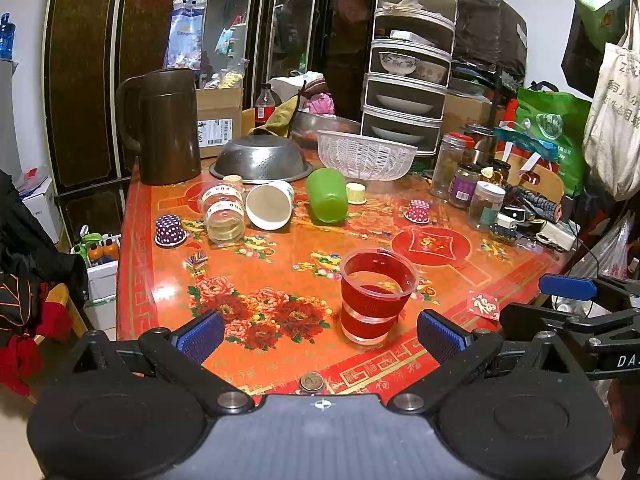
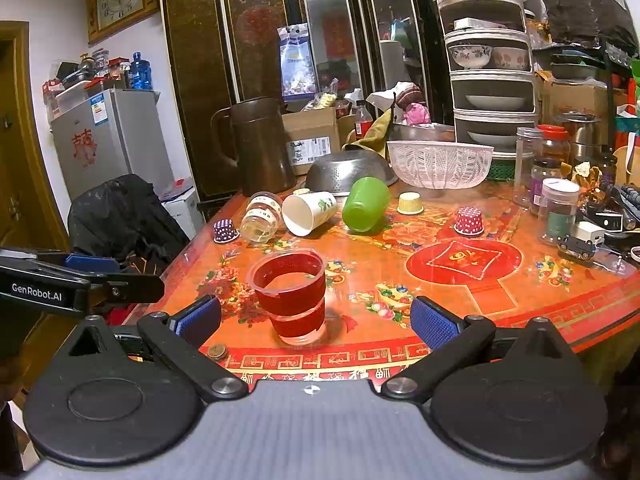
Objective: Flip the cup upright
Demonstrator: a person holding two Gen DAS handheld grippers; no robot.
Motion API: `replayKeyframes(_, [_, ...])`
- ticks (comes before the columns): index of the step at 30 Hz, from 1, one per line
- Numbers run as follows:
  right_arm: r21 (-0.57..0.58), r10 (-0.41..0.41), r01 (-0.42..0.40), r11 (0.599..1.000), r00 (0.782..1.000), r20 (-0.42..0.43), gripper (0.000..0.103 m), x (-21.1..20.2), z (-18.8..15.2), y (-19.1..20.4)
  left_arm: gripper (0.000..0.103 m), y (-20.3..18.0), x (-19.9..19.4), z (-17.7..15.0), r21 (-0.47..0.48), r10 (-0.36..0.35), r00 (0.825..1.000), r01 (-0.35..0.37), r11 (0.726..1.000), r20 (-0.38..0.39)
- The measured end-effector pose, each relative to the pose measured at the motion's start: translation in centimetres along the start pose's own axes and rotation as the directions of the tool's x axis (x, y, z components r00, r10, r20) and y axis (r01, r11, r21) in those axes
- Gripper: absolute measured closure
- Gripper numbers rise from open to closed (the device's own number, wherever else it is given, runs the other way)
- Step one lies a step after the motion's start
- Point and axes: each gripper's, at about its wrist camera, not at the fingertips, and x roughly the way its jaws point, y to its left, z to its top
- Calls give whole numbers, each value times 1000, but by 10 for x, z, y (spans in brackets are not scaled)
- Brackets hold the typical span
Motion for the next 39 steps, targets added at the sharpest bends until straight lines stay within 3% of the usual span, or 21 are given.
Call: replayKeyframes(39, [7, 4, -4, 1000, 1000, 10, 1, 1, -1, 1, 0, -5, 3, -3, 10, 8, 1000, -8, 1000, 12])
